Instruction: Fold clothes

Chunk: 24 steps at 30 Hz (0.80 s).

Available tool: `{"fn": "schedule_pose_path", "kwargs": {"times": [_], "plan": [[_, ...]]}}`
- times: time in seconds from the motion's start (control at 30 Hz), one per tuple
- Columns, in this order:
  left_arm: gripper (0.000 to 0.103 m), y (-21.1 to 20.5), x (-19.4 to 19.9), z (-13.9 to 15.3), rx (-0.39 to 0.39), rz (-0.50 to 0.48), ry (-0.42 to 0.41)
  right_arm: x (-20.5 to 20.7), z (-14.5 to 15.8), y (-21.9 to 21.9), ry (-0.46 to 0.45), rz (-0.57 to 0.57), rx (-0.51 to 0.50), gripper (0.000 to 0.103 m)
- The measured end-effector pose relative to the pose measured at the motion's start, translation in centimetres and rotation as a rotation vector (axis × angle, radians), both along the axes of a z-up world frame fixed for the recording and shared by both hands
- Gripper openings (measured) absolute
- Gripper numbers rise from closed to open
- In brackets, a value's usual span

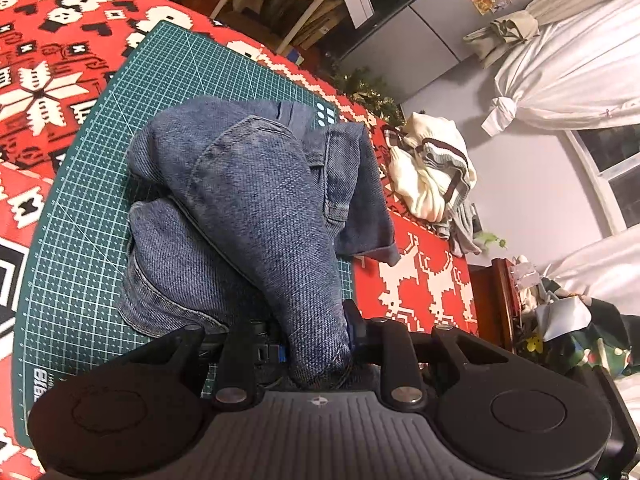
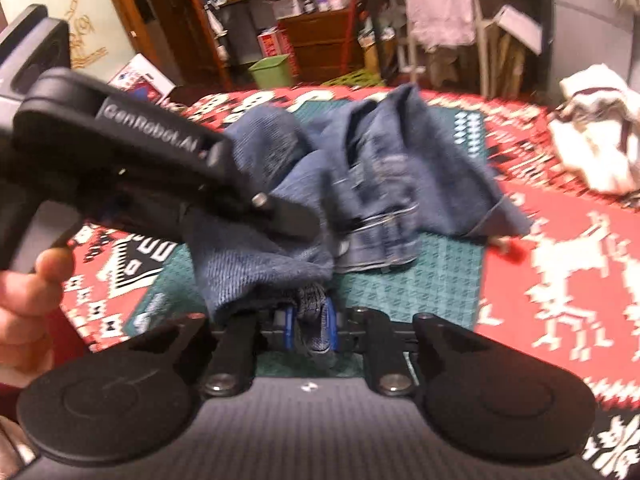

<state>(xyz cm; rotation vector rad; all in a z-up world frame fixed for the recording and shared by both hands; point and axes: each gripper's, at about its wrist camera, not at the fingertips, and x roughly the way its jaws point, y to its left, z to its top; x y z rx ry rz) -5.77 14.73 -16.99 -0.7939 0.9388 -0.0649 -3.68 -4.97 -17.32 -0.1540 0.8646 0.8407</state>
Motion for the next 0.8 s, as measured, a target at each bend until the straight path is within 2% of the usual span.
{"fn": "schedule_pose_path", "kwargs": {"times": [0.13,0.3,0.47,0.8], "plan": [[0.025,-1.0,0.8,0.1,-0.014,-0.031,0.005,0.2,0.8,-1.3,-0.074,-0.031,-0.050,0.011],[0.028,-1.8,1.0,1.2,-0.006,-0.068,0.006,0.3,1.1,-2.8,-0.092,-0.079,-0.076,0.010],[0.040,-1.1,-0.3,2.3,0.001,-0.088,-0.018,0.4,0.9,-4.2,-0.103,-0.130,-0.106,0.010],[0.042,3.2,-0.2,3.0,0.063,0.035,-0.018,1.3,1.2,-8.3,-0.129,-0.244,-0.147,0.009]]}}
